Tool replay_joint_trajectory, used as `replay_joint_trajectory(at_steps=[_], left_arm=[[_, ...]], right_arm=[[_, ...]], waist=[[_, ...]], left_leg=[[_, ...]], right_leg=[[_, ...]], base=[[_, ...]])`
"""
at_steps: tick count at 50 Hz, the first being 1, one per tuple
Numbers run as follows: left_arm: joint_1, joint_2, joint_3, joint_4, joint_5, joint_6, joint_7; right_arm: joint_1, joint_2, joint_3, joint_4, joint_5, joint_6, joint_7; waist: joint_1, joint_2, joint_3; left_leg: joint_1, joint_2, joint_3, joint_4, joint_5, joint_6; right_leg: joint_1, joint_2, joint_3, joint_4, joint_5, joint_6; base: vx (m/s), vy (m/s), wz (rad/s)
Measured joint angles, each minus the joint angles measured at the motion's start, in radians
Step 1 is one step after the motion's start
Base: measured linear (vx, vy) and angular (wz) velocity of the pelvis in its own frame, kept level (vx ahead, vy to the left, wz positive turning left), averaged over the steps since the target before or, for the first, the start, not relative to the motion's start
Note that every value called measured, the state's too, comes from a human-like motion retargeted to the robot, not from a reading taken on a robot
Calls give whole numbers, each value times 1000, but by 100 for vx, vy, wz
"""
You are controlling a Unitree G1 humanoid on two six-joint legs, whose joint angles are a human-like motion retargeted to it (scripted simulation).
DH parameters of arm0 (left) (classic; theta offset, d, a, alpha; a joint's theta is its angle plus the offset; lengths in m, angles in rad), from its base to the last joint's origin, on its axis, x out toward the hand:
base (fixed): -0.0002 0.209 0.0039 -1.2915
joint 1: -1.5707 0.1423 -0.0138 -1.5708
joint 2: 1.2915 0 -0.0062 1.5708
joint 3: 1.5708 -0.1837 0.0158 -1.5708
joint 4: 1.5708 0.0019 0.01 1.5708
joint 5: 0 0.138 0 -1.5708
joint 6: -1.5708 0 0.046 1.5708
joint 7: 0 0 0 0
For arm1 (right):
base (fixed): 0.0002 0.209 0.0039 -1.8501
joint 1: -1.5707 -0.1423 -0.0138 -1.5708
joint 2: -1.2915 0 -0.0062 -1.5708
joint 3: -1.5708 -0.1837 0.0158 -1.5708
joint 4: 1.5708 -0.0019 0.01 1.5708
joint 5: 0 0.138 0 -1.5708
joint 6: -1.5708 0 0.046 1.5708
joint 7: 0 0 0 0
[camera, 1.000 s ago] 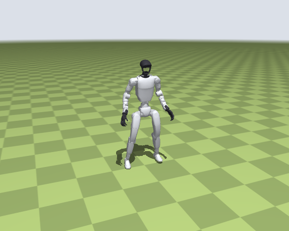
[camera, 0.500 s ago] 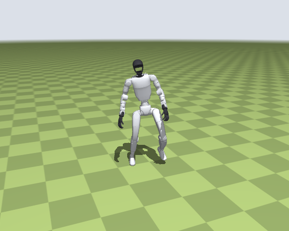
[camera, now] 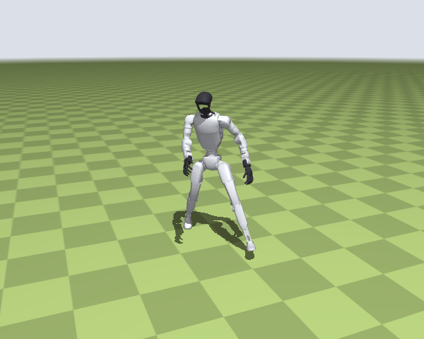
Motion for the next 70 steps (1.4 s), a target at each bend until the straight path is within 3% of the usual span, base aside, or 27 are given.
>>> replay_joint_trajectory(at_steps=[3, 5, 8, 10, 12, 15, 19, 22, 25, 28, 30, 32, 33, 35, 37, 40, 41, 45, 48, 52, 59, 65, 70], left_arm=[[111, -41, 65, 103, -38, -15, 77], [147, -76, 85, 190, -46, -14, 107], [178, -113, 128, 280, -53, -12, 77], [209, -116, 176, 308, -51, -13, 30], [267, -123, 241, 333, -60, -21, -13], [370, -167, 359, 426, -72, -33, -34], [401, -231, 452, 615, 26, 29, -30], [375, -230, 468, 643, 113, 54, -53], [322, -188, 478, 575, 136, 58, -65], [216, -102, 392, 505, 194, 84, -8], [111, -26, 261, 481, 231, 118, 57], [-27, 43, 116, 470, 241, 134, 106], [-92, 72, 55, 454, 240, 130, 118], [-252, 130, -35, 405, 231, 125, 122], [-388, 159, -81, 292, 213, 128, 108], [-529, 199, -104, 80, 153, 106, 110], [-566, 217, -117, 3, 122, 95, 126], [-687, 248, -171, -226, 63, 50, 179], [-746, 245, -204, -324, 139, 49, 151], [-762, 240, -245, -399, 326, 46, 89], [-617, 187, -240, -314, 417, 59, 15], [-388, 101, -135, -120, 397, 95, 28], [-214, 0, -61, 77, 245, 115, 46]], right_arm=[[4, 57, 4, -23, -15, -15, -95], [81, 42, 4, -35, -4, -26, -134], [256, -41, 8, -13, 41, -49, -105], [362, -89, 18, 21, 67, -67, -37], [435, -118, 39, 72, 33, -78, 31], [487, -122, 68, 158, -107, -86, 62], [555, -142, -67, 142, -237, -62, 94], [653, -192, -213, 0, -163, -89, 137], [738, -242, -315, -145, -60, -116, 151], [788, -261, -414, -245, -4, -98, 133], [806, -250, -474, -264, 38, -76, 84], [847, -226, -527, -251, 99, -63, 45], [881, -212, -546, -238, 133, -60, 39], [924, -179, -567, -191, 228, -46, 41], [957, -160, -575, -127, 347, -35, 44], [952, -136, -544, -52, 490, -33, 24], [932, -128, -530, -31, 528, -44, 9], [895, -111, -487, -10, 582, -71, -18], [889, -119, -477, -28, 556, -67, 17], [866, -140, -455, -49, 510, -75, 76], [805, -149, -416, -60, 452, -80, 94], [775, -147, -405, -94, 374, -78, 60], [753, -159, -394, -139, 329, -80, 27]], waist=[[111, -77, -71], [220, -91, -118], [400, -115, -169], [513, -104, -198], [591, -100, -234], [622, -103, -296], [568, -85, -328], [506, -41, -343], [429, -12, -331], [300, -21, -260], [189, -30, -212], [61, -47, -180], [-5, -60, -174], [-78, -64, -146], [-115, -93, -135], [-114, -116, -119], [-112, -128, -104], [-136, -176, -47], [-157, -190, -7], [-163, -191, 42], [-108, -200, 87], [-51, -201, 53], [38, -178, 14]], left_leg=[[-40, 11, 13, 50, 114, 2], [-55, 28, -12, 76, 196, -20], [-84, -19, -11, 232, 99, -18], [-67, -36, -8, 325, 17, -8], [-22, -65, 16, 384, -52, 16], [59, -117, 79, 443, -142, 72], [260, -280, 147, 256, -135, 50], [361, -368, 140, 151, -136, 41], [446, -454, 107, 74, -155, 28], [539, -557, 12, 18, -163, 41], [570, -594, -76, 31, -169, 52], [574, -618, -191, 71, -174, 54], [573, -630, -255, 94, -176, 54], [577, -588, -339, 159, -213, 17], [593, -627, -395, 132, -194, 28], [598, -624, -389, 87, -172, 29], [592, -620, -383, 90, -173, 29], [574, -614, -397, 97, -172, 33], [555, -605, -423, 96, -165, 31], [513, -586, -436, 102, -159, 12], [474, -559, -407, 33, -130, 3], [386, -543, -363, 5, -109, 5], [304, -518, -300, -7, -92, 20]], right_leg=[[-52, -81, -45, -81, 71, 0], [-50, -113, -210, -120, 197, 0], [-33, -248, -635, 9, 398, -22], [-27, -344, -871, 235, 409, -90], [-50, -412, -920, 432, 376, -111], [-115, -446, -890, 555, 401, -69], [-138, -508, -1023, 456, 500, -38], [-142, -443, -1116, 304, 461, -35], [-180, -309, -1093, 115, 394, -54], [-234, -136, -798, -48, 467, -86], [-263, -81, -678, -32, 500, -144], [-280, -35, -596, -5, 566, -103], [-269, 6, -527, -51, 642, -36], [-232, 139, -451, -203, 759, 0], [-260, 117, -496, -300, 707, -13], [-357, 150, -723, -380, 573, -120], [-393, 176, -771, -397, 562, -128], [-534, 261, -729, -448, 652, -118], [-628, 281, -681, -432, 694, -121], [-704, 277, -773, -396, 643, -124], [-684, 285, -756, -389, 624, -119], [-565, 244, -700, -355, 617, -113], [-443, 161, -721, -223, 536, -127]], base=[[42, 70, -137], [49, 78, -71], [52, 93, 11], [55, 94, 27], [53, 87, 1], [46, 79, -18], [30, 70, -7], [19, 56, 51], [15, 41, 87], [11, 28, 158], [5, 24, 241], [5, 19, 325], [9, 3, 327], [11, -13, 254], [1, 15, 153], [-7, 7, 4], [-9, -3, -34], [-11, -1, 19], [-12, 2, 50], [-10, 3, 25], [-6, 0, -25], [-2, 0, -45], [0, 1, -77]])
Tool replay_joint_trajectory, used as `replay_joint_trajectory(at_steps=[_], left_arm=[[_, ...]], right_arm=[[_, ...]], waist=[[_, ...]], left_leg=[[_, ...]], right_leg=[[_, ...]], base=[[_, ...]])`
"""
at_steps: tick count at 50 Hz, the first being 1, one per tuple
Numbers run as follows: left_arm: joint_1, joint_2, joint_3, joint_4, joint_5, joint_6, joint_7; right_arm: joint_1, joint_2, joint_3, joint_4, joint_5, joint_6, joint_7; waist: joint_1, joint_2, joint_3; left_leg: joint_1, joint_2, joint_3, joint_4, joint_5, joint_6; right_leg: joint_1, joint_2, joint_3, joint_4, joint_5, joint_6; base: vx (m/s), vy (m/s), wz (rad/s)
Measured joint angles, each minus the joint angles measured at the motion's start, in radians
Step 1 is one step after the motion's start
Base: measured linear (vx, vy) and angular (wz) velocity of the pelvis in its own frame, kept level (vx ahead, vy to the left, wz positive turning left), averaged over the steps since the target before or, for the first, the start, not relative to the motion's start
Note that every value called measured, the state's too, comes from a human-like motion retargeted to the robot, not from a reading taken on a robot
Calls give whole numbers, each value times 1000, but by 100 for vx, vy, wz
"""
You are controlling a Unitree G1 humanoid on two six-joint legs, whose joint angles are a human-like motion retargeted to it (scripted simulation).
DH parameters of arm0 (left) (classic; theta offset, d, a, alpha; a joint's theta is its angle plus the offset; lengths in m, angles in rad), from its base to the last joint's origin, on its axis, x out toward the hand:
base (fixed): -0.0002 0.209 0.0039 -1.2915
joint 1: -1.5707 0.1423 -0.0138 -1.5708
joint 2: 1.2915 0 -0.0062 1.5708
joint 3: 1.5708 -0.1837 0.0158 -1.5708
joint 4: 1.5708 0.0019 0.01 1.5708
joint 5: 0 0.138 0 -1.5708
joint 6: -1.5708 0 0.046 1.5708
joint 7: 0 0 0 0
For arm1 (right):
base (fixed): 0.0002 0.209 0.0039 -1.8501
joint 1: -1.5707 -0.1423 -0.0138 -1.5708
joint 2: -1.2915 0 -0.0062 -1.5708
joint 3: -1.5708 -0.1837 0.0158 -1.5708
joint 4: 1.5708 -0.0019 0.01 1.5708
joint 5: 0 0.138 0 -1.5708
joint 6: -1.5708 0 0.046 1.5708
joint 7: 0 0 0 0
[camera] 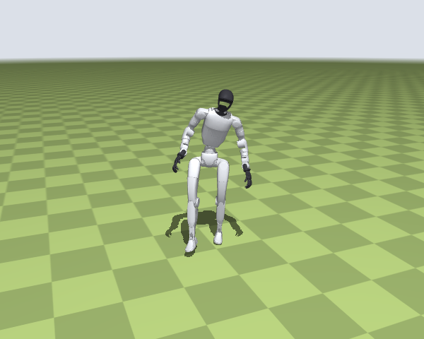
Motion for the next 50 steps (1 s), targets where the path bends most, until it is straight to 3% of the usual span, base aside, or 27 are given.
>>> replay_joint_trajectory(at_steps=[4, 9, 15, 17, 22, 30, 34, 37, 40, 45, 47, 50], left_arm=[[120, -58, 50, 163, -46, 5, -24], [261, -88, 104, 273, 31, -17, -32], [354, -90, 189, 302, 57, -47, 46], [330, -70, 198, 298, 12, -37, 69], [252, 10, 179, 266, -58, -48, 39], [-23, 148, 116, 79, -155, -49, 89], [-146, 86, 164, -190, -419, -17, 209], [-190, 1, 148, -367, -486, -57, 188], [-160, -80, 90, -535, -323, -79, 105], [-111, -44, -54, -707, 206, -94, 83], [-75, -65, -85, -689, 243, -86, 93], [1, -140, -84, -561, 124, -74, 84]], right_arm=[[-43, -18, 28, -14, -96, 9, 2], [-99, -42, 76, -47, -243, 13, 13], [-140, -76, 154, -130, -396, -12, 7], [-172, -88, 177, -146, -432, 15, 7], [-205, -115, 258, -189, -497, 23, 34], [-177, -146, 302, -188, -561, 63, 46], [-172, -172, 351, -144, -596, 199, 24], [-129, -166, 349, -118, -585, 196, 11], [-68, -181, 331, -89, -591, 150, 55], [-42, -189, 358, -25, -583, 88, 90], [-40, -170, 359, 8, -573, 81, 99], [-26, -134, 342, 47, -529, 83, 116]], waist=[[71, 26, -23], [151, 39, -56], [208, 52, -115], [209, 51, -116], [174, 61, -110], [84, 48, -91], [89, 68, -78], [75, 100, -74], [23, 131, -82], [-15, 200, -99], [-14, 199, -103], [10, 184, -123]], left_leg=[[-31, 35, 49, -15, 9, 7], [-55, 69, 118, -35, 10, 3], [-115, 123, 209, 16, -18, -1], [-104, 124, 209, -52, 23, -19], [-109, 153, 227, -65, 48, -29], [-104, 138, 174, -120, 90, -43], [-89, 132, 149, -191, 141, -111], [-94, 136, 100, -203, 154, -115], [-155, 105, 42, -104, 92, -118], [-127, 164, 50, -212, 112, -90], [-124, 176, 135, -189, 114, -86], [-153, 189, 251, -34, 76, -59]], right_leg=[[108, -71, 40, 127, -92, 8], [226, -166, 101, 178, -150, 62], [278, -304, 25, 195, -208, 83], [279, -306, 84, 156, -153, 99], [259, -288, 187, 162, -177, 109], [276, -234, 326, 74, -330, 123], [295, -189, 362, 22, -339, 116], [321, -184, 294, 26, -329, 85], [317, -217, 190, 139, -374, 117], [431, -148, 24, 26, -351, 107], [456, -144, -18, 19, -356, 97], [459, -165, -64, 52, -322, 91]], base=[[2, 0, -83], [1, -5, -88], [-4, -10, -86], [-11, -17, -54], [-12, -23, -27], [-10, -30, 38], [-12, -36, 58], [-11, -35, 108], [-9, -27, 177], [-12, -35, 158], [-6, -26, 115], [-2, -21, 57]])
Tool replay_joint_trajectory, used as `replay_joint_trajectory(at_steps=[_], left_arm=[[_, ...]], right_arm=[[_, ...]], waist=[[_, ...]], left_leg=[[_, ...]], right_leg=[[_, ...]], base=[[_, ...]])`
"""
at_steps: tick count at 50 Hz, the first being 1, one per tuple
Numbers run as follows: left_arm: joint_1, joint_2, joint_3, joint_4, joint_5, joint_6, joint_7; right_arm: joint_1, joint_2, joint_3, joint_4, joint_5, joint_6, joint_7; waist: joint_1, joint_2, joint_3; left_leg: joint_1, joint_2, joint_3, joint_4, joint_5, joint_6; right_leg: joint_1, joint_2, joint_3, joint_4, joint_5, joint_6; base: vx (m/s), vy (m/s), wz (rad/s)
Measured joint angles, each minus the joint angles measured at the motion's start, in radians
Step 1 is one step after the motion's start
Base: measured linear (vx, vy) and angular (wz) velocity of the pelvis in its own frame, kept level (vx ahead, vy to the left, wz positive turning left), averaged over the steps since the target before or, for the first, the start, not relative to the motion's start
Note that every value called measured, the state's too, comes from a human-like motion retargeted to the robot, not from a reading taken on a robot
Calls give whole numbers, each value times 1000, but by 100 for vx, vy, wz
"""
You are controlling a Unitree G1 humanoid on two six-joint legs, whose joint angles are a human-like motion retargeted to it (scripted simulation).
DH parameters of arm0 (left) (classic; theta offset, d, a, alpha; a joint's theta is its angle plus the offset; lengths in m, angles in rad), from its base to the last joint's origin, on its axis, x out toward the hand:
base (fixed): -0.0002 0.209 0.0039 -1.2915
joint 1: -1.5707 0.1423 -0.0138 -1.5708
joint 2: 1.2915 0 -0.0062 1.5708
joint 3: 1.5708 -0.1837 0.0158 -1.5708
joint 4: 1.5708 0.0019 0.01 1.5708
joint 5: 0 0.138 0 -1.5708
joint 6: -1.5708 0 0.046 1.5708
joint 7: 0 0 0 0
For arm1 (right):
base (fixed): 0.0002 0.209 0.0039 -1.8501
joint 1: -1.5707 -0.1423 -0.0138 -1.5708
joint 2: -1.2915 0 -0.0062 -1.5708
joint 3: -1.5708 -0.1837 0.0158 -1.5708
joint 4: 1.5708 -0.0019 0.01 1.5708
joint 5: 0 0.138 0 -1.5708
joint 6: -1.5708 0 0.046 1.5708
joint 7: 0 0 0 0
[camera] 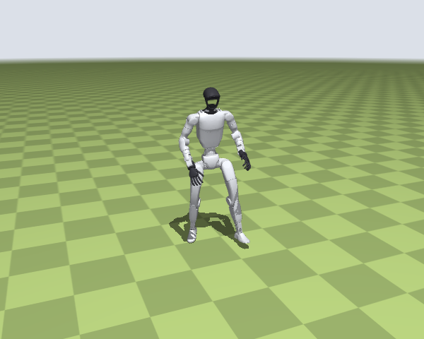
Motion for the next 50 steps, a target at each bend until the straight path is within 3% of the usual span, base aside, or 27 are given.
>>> replay_joint_trajectory(at_steps=[5, 8, 14, 20, 23, 26, 28, 30, 32, 34, 38, 41, 43, 45, 46, 50], left_arm=[[101, -78, 86, 333, -82, 60, 11], [202, -86, 147, 449, -110, 98, 43], [349, -72, 169, 465, -262, 130, 8], [325, -103, 178, 443, -373, 126, 30], [233, -158, 224, 447, -443, 118, 85], [153, -194, 273, 392, -464, 107, 139], [113, -156, 241, 336, -458, 63, 171], [113, -63, 188, 286, -356, 27, 191], [171, 33, 168, 239, -177, 24, 181], [280, 75, 190, 192, -103, 16, 180], [520, 15, 311, 138, -313, -13, 219], [593, -7, 358, 174, -349, 21, 206], [552, 20, 328, 255, -318, 61, 169], [463, 51, 271, 375, -283, 103, 102], [432, 50, 259, 432, -265, 122, 53], [384, -19, 318, 594, -295, 173, -52]], right_arm=[[38, 28, -46, -6, 89, 11, -42], [68, 18, -79, -58, 100, 8, -57], [105, -41, -152, -187, 128, 21, -49], [73, -81, -159, -203, 152, 44, -43], [-64, -111, -129, -191, 131, 48, -43], [-266, -143, -93, -235, 133, 88, 40], [-444, -141, -44, -243, 127, 86, 15], [-599, -108, 1, -224, 120, 69, -62], [-639, -75, -11, -253, 120, 37, -114], [-580, -56, -42, -336, 163, -1, -128], [-430, -31, -20, -472, 259, -32, -115], [-430, -9, 33, -441, 217, -2, -85], [-452, 18, 56, -359, 176, 38, -102], [-458, 51, 70, -244, 153, 94, -154], [-442, 72, 69, -188, 155, 119, -183], [-355, 167, 15, -44, 229, 159, -244]], waist=[[53, -2, -48], [40, 1, -89], [-14, 4, -101], [16, 27, -73], [31, 49, 2], [20, 43, 130], [-1, 23, 218], [-17, 1, 242], [6, -11, 227], [60, -35, 165], [189, -77, 14], [268, -59, 8], [325, -60, 48], [385, -87, 111], [412, -85, 130], [473, -23, 137]], left_leg=[[58, -41, -132, 122, -20, -3], [82, -30, -100, 180, -75, 24], [-12, 18, 25, 450, -88, 70], [-169, 14, -3, 630, -126, 43], [-221, 51, 4, 560, -103, 51], [-277, 78, -16, 436, 4, 41], [-312, 109, -35, 335, 84, 7], [-339, 154, -36, 177, 162, -26], [-302, 200, -16, -17, 197, -51], [-264, 218, 21, -153, 161, -59], [-210, 255, 84, -180, 31, -59], [-121, 258, 57, -177, 135, -46], [-119, 226, 15, -88, 217, -36], [-188, 150, -9, 158, 167, -24], [-211, 126, -2, 285, 98, -25], [-161, 101, 72, 511, -92, 0]], right_leg=[[32, 26, 48, -43, -58, 10], [29, 36, 75, -27, -80, 10], [31, 20, 111, 14, -125, -9], [39, -4, 159, 47, -184, -18], [-16, -14, 211, 166, -225, -55], [-134, -40, 290, 403, -302, -93], [-190, -52, 332, 538, -363, -93], [-221, -52, 352, 591, -398, -79], [-172, -51, 356, 529, -384, -55], [-100, -78, 358, 402, -311, -20], [-3, -105, 391, 211, -18, 19], [-28, -138, 343, 370, 129, -6], [-97, -251, 240, 574, 129, -69], [-161, -412, 172, 725, 97, -104], [-181, -455, 157, 752, 69, -94], [-244, -493, -19, 697, -32, -80]], base=[[5, -15, -14], [13, -7, -42], [15, -3, -41], [18, 9, -52], [11, 15, -80], [6, 18, -95], [15, 20, -73], [34, 27, -52], [62, 42, -56], [85, 61, -61], [95, 73, -76], [78, 85, -54], [61, 81, -3], [58, 78, 27], [59, 78, 15], [53, 71, -47]])
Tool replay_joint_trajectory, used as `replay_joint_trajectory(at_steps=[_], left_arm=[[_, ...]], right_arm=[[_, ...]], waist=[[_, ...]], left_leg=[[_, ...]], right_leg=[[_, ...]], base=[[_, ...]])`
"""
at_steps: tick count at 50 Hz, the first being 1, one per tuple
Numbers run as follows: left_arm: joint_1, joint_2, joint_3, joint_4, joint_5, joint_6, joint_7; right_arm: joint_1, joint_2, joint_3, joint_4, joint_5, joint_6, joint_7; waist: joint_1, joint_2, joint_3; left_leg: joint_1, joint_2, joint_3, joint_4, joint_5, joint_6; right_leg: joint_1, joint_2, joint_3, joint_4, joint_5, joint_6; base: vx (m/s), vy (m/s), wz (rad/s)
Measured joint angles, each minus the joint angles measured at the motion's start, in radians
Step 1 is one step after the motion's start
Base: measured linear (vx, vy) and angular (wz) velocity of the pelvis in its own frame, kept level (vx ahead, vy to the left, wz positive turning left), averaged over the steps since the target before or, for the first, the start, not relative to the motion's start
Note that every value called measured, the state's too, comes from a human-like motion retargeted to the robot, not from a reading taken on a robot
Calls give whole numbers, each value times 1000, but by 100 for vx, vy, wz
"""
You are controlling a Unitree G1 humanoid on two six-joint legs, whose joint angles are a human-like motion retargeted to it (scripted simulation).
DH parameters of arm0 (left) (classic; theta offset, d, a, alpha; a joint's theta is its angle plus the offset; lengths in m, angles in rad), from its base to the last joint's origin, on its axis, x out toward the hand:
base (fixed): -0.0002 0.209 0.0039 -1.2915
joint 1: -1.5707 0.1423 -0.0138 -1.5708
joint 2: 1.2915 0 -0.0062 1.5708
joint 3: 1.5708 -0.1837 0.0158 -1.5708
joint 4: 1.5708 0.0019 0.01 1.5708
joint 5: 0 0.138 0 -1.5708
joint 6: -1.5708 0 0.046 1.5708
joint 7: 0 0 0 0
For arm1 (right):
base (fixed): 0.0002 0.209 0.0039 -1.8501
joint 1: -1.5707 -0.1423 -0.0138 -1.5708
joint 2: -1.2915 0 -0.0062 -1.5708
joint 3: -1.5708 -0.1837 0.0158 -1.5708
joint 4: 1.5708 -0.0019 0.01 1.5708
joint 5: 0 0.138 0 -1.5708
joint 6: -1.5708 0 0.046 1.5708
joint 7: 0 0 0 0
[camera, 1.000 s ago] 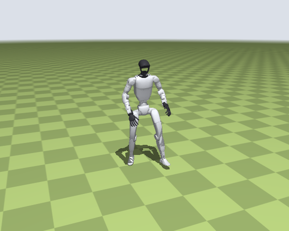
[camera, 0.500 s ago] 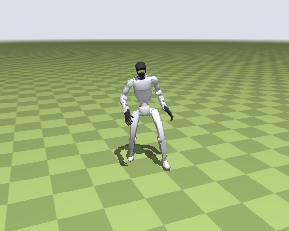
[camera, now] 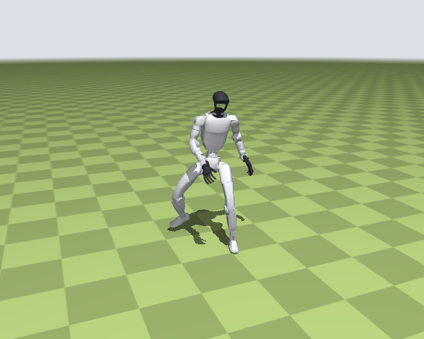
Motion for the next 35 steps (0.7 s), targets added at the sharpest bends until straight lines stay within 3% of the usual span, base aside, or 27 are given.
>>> replay_joint_trajectory(at_steps=[3, 5, 10, 12, 17, 20, 25, 30, 35], left_arm=[[38, -60, 79, 37, -74, 4, -47], [62, -69, 110, 58, -52, 8, -118], [42, 21, 105, 182, 160, 13, -280], [-14, 91, 62, 236, 199, 20, -256], [-252, 273, -24, 218, 225, 57, -71], [-403, 328, -56, 52, 105, 33, 32], [-544, 377, -135, -270, -65, -69, 28], [-573, 446, -160, -526, 15, -99, -17], [-470, 457, -105, -687, 108, -116, -5]], right_arm=[[99, 30, -63, -66, 80, -43, 32], [172, 22, -94, -145, 95, -66, 82], [326, -41, -150, -327, 88, -83, 211], [359, -59, -177, -361, 125, -82, 221], [426, -97, -304, -364, 222, -75, 136], [463, -120, -371, -329, 255, -63, 79], [528, -128, -439, -309, 317, -88, 79], [531, -104, -478, -313, 337, -108, 108], [484, -80, -449, -316, 296, -105, 118]], waist=[[-36, 43, -42], [-94, 49, -60], [-363, -7, -50], [-487, -30, -22], [-670, -57, 44], [-753, -41, 62], [-837, 1, 68], [-826, 6, 33], [-730, -28, 12]], left_leg=[[108, -15, 50, -77, -15, 22], [184, -66, 63, -175, 4, 26], [373, -297, -29, -413, 51, 45], [454, -360, -114, -452, 42, 40], [605, -444, -292, -481, 18, 16], [615, -479, -397, -446, 22, 28], [631, -458, -524, -396, 11, 26], [624, -439, -576, -410, 10, 17], [620, -434, -550, -446, 7, 4]], right_leg=[[-19, 103, -232, -149, -49, -28], [-64, 230, -228, -275, -11, -10], [-131, 543, 243, -709, 447, 101], [-111, 601, 335, -837, 519, 115], [-144, 650, 113, -920, 389, 115], [-193, 640, 103, -959, 429, 105], [-268, 662, 170, -946, 466, 115], [-283, 639, 85, -938, 432, 110], [-224, 629, 105, -916, 428, 108]], base=[[34, 56, -56], [27, 47, 18], [29, 37, 142], [35, 23, 220], [28, 17, 187], [14, 21, 204], [12, 4, 156], [9, -2, 56], [5, -6, -40]])
